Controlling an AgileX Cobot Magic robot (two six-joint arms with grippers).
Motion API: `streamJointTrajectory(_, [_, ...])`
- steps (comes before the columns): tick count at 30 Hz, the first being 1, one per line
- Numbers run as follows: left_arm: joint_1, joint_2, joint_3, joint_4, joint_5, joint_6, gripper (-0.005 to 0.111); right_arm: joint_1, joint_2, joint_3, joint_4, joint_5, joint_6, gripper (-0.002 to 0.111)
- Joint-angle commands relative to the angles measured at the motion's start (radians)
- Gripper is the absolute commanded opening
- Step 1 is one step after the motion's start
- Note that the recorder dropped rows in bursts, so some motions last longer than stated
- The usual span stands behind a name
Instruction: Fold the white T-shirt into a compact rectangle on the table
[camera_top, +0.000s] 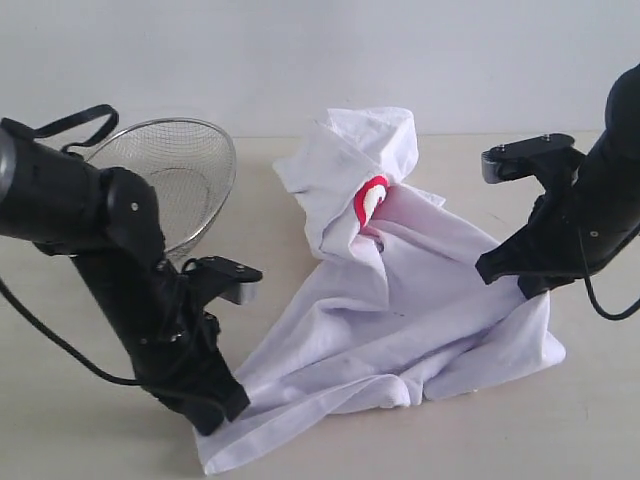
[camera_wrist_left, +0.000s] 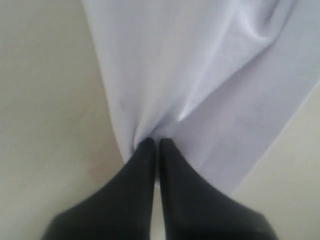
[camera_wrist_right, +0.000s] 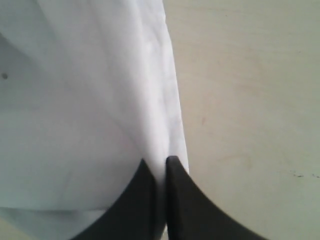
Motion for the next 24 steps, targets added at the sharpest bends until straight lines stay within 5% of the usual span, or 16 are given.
streamJointTrajectory(1, [0.077,-0.053,0.035,0.034,-0.027,-0.019,0.005,-0.008,-0.037,0.005,-0.028,0.017,0.025,0.0])
streamJointTrajectory(9, [0.149,-0.118,0.031,-0.033,-0.047,0.044,0.005,-0.008,-0.129,0.005,-0.064,0.035,0.071,0.0])
streamJointTrajectory(12, [0.096,-0.186,0.031,-0.331,-0.055,0.283,0.005,-0.008,-0.13,0.005,-0.051,0.049,0.056,0.0])
streamJointTrajectory(15, [0.022,-0.145,0.031,-0.363,-0.083,0.295,0.005,-0.008,-0.132,0.005,-0.028,0.049,0.037,0.0])
streamJointTrajectory(19, [-0.052,-0.074,0.031,-0.363,-0.142,0.297,0.005,-0.008,-0.181,-0.027,0.024,0.169,0.013,0.026])
streamJointTrajectory(24, [-0.059,-0.04,0.031,-0.363,-0.174,0.297,0.005,-0.008,-0.259,-0.069,0.043,0.366,0.079,0.049])
